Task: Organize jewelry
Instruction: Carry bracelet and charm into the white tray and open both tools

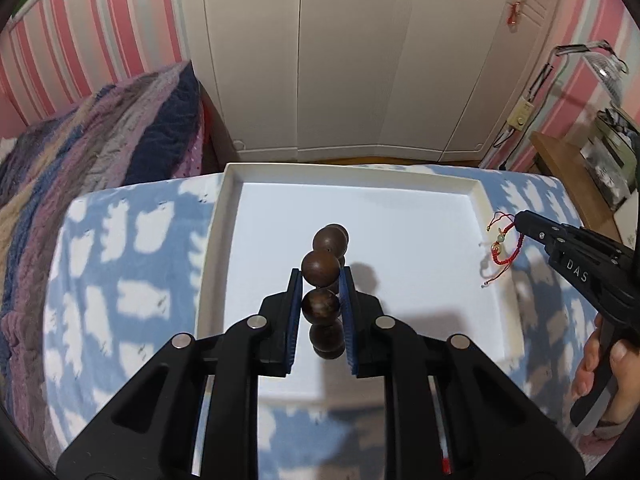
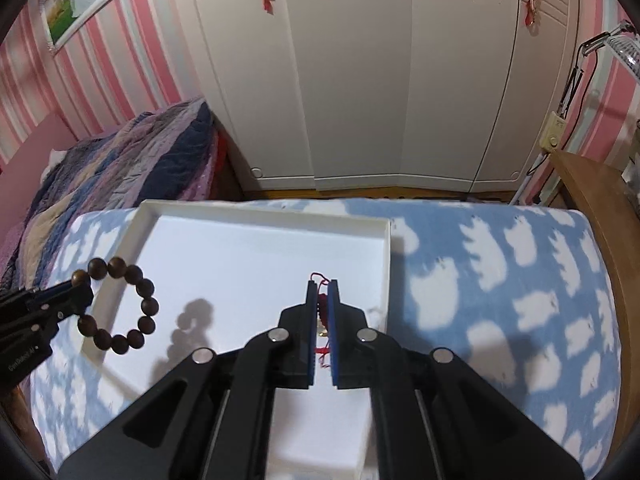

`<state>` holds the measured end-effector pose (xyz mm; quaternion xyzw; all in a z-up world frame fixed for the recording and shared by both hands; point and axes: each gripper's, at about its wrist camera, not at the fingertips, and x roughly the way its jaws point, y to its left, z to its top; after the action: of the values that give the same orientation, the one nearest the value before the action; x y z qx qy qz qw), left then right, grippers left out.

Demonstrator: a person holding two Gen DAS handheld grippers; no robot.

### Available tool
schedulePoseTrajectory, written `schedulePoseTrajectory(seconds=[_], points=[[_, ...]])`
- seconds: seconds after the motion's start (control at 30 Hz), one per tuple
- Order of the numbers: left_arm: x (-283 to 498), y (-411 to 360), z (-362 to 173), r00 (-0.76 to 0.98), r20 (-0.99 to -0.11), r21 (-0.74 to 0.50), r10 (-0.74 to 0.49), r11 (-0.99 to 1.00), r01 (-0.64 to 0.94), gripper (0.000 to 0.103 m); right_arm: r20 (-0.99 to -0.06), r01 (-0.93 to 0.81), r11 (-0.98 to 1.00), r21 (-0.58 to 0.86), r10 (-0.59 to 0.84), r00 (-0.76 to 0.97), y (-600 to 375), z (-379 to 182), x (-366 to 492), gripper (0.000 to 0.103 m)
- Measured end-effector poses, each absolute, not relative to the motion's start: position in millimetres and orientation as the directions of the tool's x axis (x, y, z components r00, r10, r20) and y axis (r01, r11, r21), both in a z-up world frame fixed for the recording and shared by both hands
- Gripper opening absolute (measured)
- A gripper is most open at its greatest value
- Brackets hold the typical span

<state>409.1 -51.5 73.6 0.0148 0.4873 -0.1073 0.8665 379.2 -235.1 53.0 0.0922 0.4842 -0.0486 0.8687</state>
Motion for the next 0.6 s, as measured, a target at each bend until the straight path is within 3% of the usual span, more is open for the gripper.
schedulePoseTrajectory(seconds=[0.23, 0.37, 0.6], points=[[465, -57, 51, 0.499, -0.851, -0.068, -0.163, 0.977, 0.204, 0.017, -0.873, 0.198, 0.977, 0.082, -0.026, 0.487, -238, 22, 429, 0.004], [482, -56, 43, 0.523, -0.848, 0.017, -0.083, 0.983, 0.183, 0.017, -0.895, 0.223, 0.974, 0.033, -0.07, 0.44, -242, 2, 441, 0.004], [498, -49, 30, 0.522, -0.852, 0.057, -0.03, 0.987, 0.149, 0.017, -0.908, 0.236, 0.972, -0.007, -0.105, 0.406, -245, -14, 454, 0.004]])
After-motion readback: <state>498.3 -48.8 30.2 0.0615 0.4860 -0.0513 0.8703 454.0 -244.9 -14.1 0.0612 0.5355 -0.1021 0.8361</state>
